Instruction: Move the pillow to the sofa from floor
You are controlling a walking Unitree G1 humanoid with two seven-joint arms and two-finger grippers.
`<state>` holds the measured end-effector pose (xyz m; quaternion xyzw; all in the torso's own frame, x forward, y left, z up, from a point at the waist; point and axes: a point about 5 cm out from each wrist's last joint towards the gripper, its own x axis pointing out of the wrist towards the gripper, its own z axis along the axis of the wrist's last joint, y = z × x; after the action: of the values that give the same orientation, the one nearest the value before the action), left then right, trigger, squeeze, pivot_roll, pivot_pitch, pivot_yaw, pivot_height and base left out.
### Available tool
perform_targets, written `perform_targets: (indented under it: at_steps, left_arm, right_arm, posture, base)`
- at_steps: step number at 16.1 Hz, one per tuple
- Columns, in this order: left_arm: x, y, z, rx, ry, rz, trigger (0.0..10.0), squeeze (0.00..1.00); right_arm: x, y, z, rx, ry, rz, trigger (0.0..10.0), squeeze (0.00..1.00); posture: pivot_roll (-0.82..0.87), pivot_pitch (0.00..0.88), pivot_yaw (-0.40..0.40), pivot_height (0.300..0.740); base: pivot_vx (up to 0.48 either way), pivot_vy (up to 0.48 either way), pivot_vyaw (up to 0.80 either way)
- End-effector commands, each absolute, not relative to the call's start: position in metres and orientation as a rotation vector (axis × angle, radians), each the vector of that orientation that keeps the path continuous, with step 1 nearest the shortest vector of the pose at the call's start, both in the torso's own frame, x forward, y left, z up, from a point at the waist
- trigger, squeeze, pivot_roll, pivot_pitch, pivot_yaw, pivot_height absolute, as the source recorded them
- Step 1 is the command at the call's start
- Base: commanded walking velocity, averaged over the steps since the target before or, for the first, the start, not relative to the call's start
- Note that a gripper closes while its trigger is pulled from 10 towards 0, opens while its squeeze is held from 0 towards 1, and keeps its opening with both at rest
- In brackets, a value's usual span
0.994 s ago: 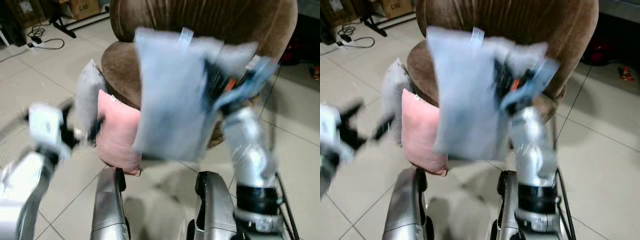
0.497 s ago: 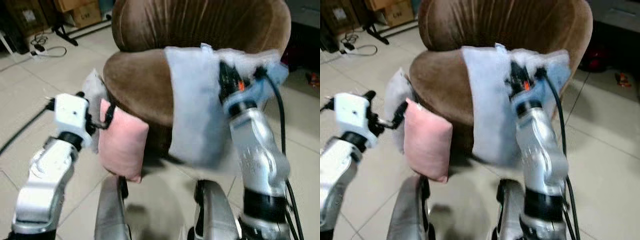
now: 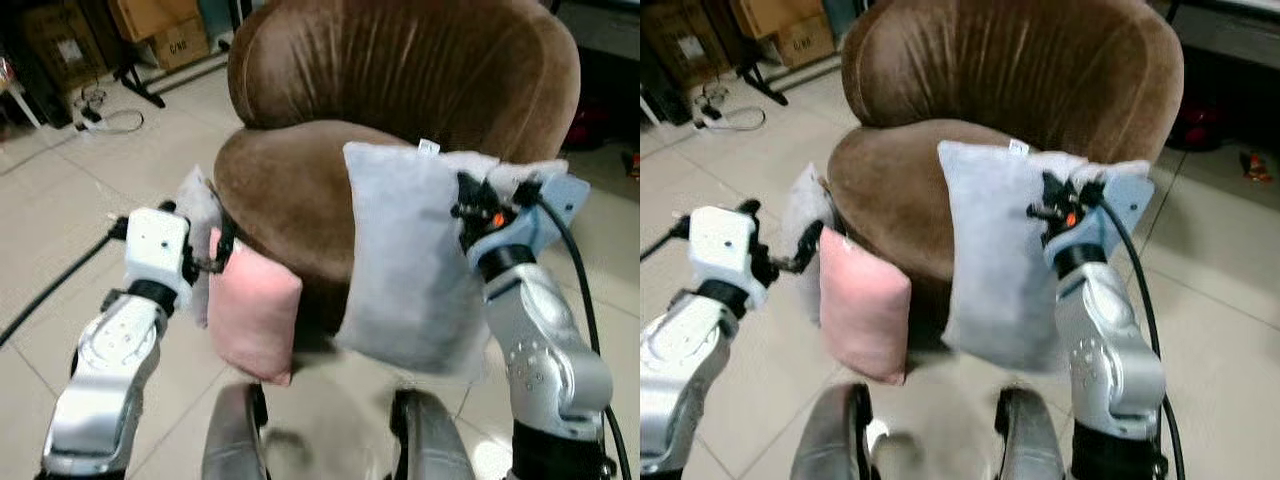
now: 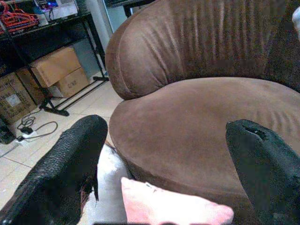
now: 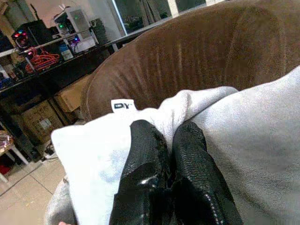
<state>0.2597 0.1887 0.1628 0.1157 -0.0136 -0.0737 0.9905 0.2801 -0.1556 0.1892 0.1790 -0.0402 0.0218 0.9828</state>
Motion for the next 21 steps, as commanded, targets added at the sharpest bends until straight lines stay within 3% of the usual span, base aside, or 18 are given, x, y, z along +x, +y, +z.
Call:
perform_targets:
  at_steps: [1,9,13,21]
  left_arm:
    - [0.261,0.188,0.160,0.234,-0.027,-0.135,10.0,0.00]
    - [0.267,0.186,0.151,0.193,-0.008,-0.141,10.0,0.00]
    - [0.267,0.186,0.154,0.222,-0.029,-0.150,10.0,0.00]
    - [0.268,0.186,0.153,0.236,-0.030,-0.167,10.0,0.00]
  right_arm:
    - [0.274,-0.152,0.197,0.373,-0.123,0.060,10.0,0.00]
    - [0.272,-0.158,0.180,0.403,-0.082,0.027,10.0,0.00]
    - [0.270,-0.157,0.173,0.422,-0.057,0.016,10.0,0.00]
    - [0.269,-0.157,0.156,0.396,0.010,-0.033,10.0,0.00]
  posture:
    - [-0.03,0.000,0.044,0.666]
    - [-0.04,0.000,0.054,0.740]
    - [-0.04,0.000,0.057,0.740]
    - [-0.04,0.000,0.068,0.740]
  base:
    - [0.000,0.000,0.00]
    - [0.000,0.000,0.00]
    - [0.000,0.000,0.00]
    - [0.000,-0.419,0.00]
